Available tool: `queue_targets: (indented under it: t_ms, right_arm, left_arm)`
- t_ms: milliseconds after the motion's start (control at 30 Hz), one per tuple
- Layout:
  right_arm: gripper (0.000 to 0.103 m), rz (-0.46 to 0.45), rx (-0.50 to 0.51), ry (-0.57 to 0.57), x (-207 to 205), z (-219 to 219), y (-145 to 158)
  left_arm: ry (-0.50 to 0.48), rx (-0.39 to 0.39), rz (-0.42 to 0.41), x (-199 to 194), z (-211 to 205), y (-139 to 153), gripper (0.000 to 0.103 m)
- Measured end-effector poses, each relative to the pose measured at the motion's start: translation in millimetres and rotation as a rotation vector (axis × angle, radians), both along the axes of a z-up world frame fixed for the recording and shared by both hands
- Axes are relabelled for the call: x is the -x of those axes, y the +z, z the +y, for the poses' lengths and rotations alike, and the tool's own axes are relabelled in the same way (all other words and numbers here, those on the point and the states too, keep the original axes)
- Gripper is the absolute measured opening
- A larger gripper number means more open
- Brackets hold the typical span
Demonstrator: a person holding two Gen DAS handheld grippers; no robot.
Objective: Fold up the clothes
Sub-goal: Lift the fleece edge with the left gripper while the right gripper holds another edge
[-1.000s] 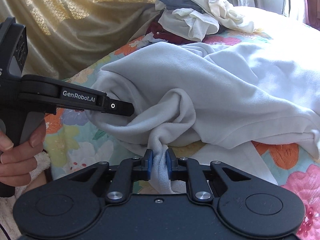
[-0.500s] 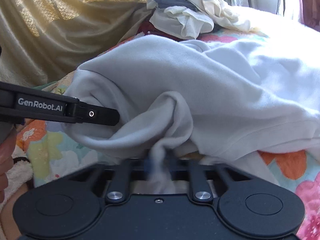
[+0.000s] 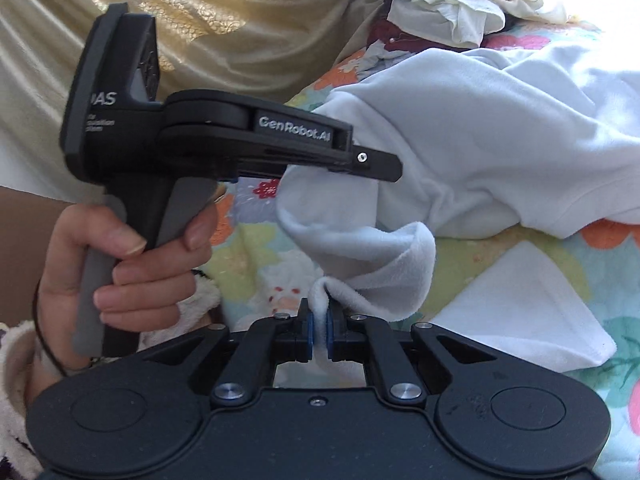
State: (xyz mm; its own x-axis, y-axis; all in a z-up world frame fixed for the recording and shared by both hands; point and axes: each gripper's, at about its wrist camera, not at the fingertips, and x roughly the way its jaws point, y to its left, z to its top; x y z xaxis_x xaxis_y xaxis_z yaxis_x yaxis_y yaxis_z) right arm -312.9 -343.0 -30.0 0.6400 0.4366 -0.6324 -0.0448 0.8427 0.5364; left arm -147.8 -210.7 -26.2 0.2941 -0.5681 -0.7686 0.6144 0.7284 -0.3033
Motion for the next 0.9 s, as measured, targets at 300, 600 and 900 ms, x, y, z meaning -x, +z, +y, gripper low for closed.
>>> queue_targets:
  t_ms: [300,600,900]
  right_arm:
    - [0.009,-0.011,0.071,0.044,18.3,15.7,5.5]
    - [0.009,-0.031,0.072,0.087,38.0,25.7,15.6]
    - [0.009,0.018,0.120,0.121,52.4,37.4,12.3]
  left_arm:
    - [0.015,-0.071,0.004,-1.7,-2.1,-9.7,0.036]
    - [-0.030,-0.026,-0.049,39.6,21.2,8.9,0.009]
    - [-0.101,-0.068,-0.026,75.0,25.6,8.1,0.009]
